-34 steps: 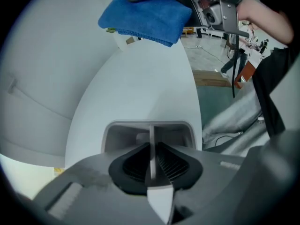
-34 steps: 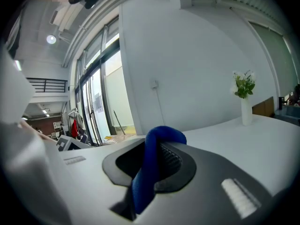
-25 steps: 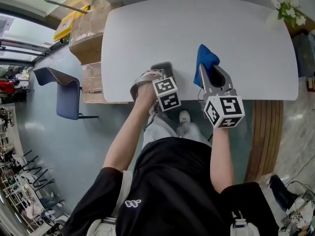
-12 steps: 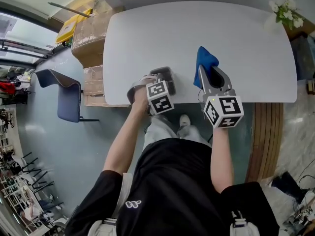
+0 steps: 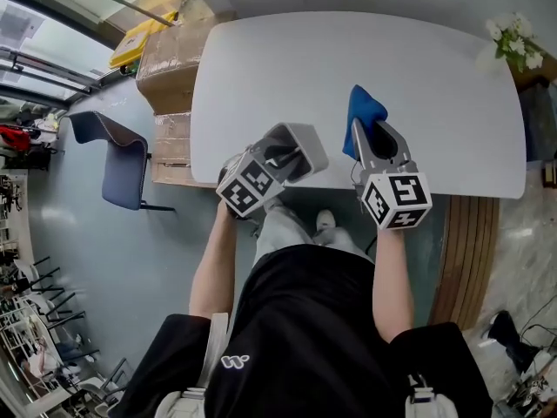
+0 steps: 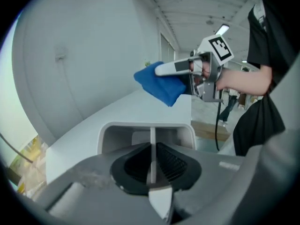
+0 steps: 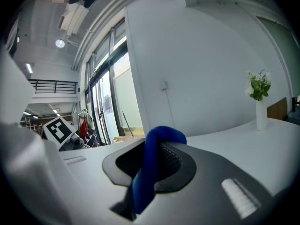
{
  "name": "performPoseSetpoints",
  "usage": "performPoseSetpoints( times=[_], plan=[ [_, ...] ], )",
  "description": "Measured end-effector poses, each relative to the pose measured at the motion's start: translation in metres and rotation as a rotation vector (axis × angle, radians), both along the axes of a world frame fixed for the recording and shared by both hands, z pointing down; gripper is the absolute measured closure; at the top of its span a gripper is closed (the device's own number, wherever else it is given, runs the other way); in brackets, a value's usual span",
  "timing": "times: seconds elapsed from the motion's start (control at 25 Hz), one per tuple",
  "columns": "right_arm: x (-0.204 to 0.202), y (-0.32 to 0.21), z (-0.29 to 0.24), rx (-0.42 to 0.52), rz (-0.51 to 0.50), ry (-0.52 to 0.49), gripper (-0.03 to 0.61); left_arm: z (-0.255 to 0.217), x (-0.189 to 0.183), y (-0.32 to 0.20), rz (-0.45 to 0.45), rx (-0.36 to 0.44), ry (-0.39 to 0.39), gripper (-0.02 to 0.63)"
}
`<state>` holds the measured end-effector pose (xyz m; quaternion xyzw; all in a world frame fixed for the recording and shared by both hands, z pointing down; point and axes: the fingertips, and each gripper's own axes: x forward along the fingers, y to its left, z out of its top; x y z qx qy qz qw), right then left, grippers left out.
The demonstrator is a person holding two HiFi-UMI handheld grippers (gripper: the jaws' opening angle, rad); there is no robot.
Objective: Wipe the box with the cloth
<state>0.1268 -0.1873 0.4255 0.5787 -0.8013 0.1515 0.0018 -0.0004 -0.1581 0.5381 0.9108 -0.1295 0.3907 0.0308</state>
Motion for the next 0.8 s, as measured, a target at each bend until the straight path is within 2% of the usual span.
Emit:
performPoseSetpoints(
  times=[0.16,0.32,0.52,0.64,0.8],
  plan=[
    [-0.011,-0.002,-0.013,0.042,-0.053,-0.011,0.522,-0.029,-0.005,0.003,-0.044,-0.009,0.149,0.571],
    [-0.025,-0.002,-0.029,0.089,-0.130,-0.024,0.522,-0.066,-0.008,0.009,-0.096,-0.058,0.375,0.571],
    [-0.045,0.006,-0.057,0.170,-0.284,-0.022,0.523,-0.102,-0.015,0.020,-0.089,-0.115,0.617,0.571],
    [-0.065,0.020,-0.077,0.235,-0.433,0.020,0.523,-0.112,-0.022,0.022,-0.079,-0.122,0.678,0.571],
    [-0.093,0.044,-0.094,0.296,-0.641,0.124,0.523,-0.114,-0.031,0.014,-0.090,-0.094,0.640,0.571]
  ],
)
